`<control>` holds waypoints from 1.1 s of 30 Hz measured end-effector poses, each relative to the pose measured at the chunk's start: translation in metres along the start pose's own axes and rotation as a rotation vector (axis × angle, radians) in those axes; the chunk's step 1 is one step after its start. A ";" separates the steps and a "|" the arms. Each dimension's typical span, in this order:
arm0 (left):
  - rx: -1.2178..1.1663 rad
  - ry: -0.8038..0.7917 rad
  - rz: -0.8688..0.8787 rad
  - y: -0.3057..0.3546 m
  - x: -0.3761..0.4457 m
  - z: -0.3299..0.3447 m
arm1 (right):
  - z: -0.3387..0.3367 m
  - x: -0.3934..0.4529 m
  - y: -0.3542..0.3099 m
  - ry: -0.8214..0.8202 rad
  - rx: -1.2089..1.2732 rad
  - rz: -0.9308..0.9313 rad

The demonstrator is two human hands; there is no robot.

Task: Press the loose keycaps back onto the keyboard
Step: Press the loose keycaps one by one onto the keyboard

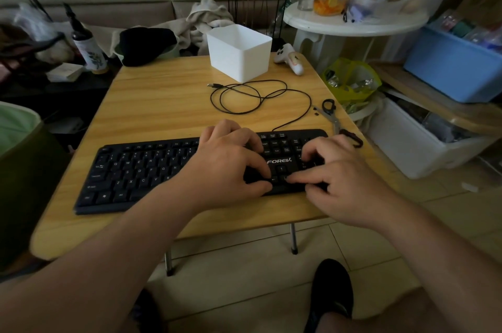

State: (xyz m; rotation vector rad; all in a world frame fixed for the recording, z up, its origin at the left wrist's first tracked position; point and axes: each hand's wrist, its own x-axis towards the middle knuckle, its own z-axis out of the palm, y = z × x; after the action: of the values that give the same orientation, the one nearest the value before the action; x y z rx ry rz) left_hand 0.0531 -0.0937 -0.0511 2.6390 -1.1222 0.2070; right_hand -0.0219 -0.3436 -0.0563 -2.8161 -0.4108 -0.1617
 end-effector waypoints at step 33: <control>0.256 -0.215 -0.177 -0.031 -0.080 0.003 | 0.043 0.046 -0.079 -0.270 -0.200 -0.025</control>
State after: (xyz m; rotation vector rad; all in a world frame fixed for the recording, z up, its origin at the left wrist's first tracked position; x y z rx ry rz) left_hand 0.0203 -0.0197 -0.0784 3.0301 -0.9714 0.0328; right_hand 0.0017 -0.2458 -0.0691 -3.0415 -0.5152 0.1848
